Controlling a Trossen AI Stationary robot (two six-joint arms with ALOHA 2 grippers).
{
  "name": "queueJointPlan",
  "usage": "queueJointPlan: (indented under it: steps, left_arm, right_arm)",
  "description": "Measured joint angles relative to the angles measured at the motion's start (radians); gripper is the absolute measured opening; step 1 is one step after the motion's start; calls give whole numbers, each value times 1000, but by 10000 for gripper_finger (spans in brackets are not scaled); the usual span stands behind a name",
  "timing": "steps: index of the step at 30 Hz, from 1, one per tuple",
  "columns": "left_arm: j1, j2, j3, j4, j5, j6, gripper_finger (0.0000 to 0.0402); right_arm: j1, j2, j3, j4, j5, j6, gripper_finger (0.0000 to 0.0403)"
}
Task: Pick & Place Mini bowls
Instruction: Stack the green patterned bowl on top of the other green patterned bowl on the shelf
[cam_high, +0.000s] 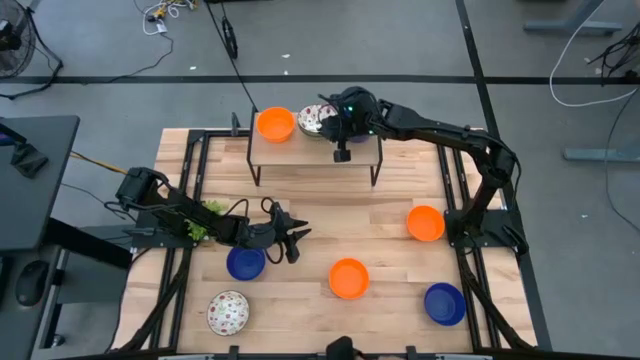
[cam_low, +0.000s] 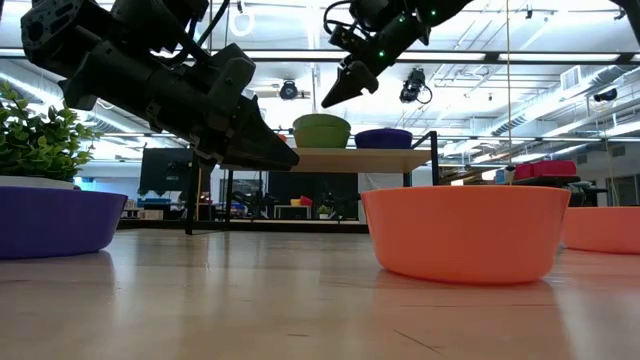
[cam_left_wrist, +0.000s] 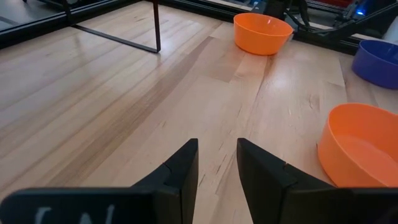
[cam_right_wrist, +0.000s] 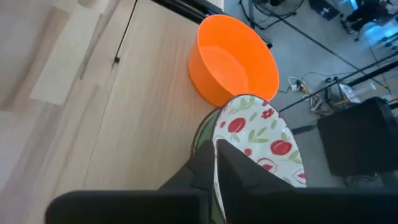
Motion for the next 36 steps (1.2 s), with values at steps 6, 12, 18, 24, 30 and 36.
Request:
queueJointPlan:
  steps: [6, 12, 18, 24, 30, 36]
  left_arm:
    - [0, 0, 0, 0, 0, 0, 114]
    - [0, 0, 0, -1, 0, 0, 114]
    - [0, 0, 0, -1, 0, 0, 114]
    - [0, 0, 0, -1, 0, -1, 114]
    - [0, 0, 0, -4, 0, -6, 114]
    - [0, 0, 0, -4, 0, -7, 114]
  right_arm:
    - [-5, 19, 0, -7, -20, -1, 5]
    - [-4, 19, 0, 20, -22, -3, 12]
    - [-4, 24, 0, 55, -25, 49, 5]
    - [-4, 55, 1, 216, -56, 187, 4]
    - [-4, 99, -2, 268, -74, 220, 4]
    - [-4, 98, -1, 236, -75, 217, 5]
